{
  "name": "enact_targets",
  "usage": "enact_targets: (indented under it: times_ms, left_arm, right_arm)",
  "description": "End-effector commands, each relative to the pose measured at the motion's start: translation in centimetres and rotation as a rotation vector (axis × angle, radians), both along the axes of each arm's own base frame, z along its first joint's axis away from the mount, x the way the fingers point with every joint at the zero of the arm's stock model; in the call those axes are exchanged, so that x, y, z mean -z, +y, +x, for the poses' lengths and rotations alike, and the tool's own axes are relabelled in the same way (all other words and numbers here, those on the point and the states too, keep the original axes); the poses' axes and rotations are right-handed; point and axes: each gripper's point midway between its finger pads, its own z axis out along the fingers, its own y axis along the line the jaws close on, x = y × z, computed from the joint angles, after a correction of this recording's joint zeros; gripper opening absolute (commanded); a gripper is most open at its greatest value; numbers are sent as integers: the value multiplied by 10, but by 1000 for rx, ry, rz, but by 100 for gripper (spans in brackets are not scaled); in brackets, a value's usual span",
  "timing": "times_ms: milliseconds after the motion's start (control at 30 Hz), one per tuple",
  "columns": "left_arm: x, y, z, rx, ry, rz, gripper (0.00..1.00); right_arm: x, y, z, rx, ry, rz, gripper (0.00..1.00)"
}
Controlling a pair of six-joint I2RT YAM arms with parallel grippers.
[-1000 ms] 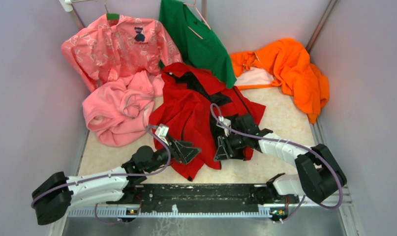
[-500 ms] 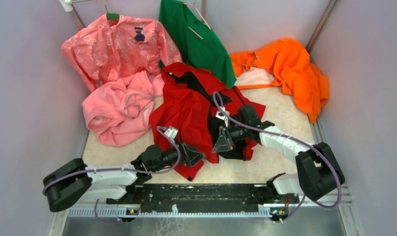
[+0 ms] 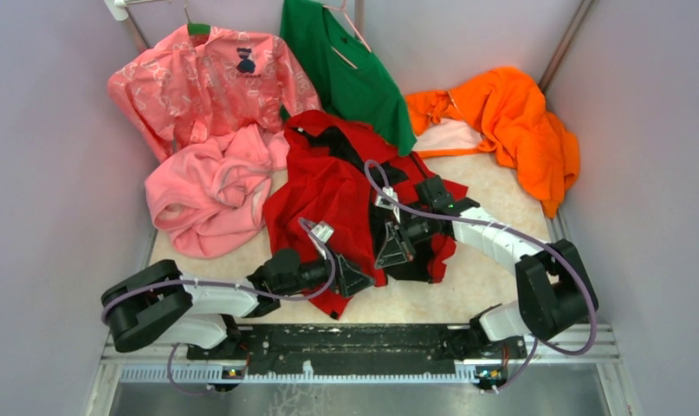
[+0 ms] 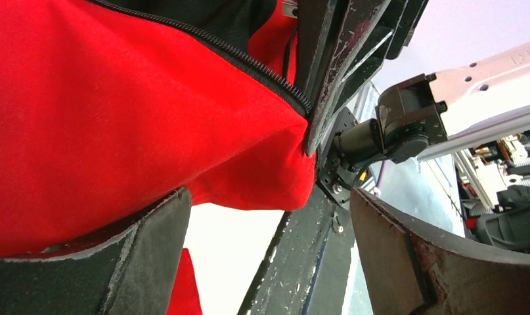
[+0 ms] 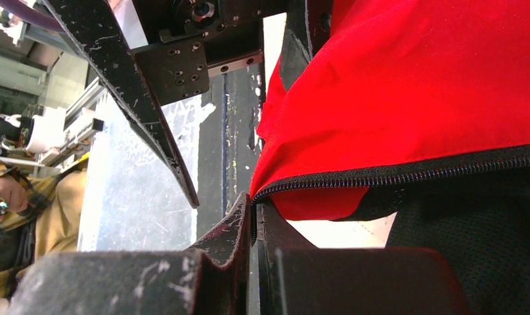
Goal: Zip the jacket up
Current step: Pick up the jacket from the center of the board.
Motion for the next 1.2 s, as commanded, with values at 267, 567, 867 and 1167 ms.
enact_targets:
  times_ms: [267,567,867,1167]
  left_arm:
    - [-11,-27,-4,136,-46,-50,93]
    - [-9,-37,1,193,-40,-71,62]
    - [-10,-33,2,257,5,-131,0]
    - [-15,-31,3,271,-15,-164,0]
  right_arm:
    - [-12,7,-3,-95,-94,53,0]
    - [-9,12,-5,-134,-64,44,0]
    - [-7,12,-2,-121,-77,27,0]
    - [-14,8,-2,-105,-73,43,20]
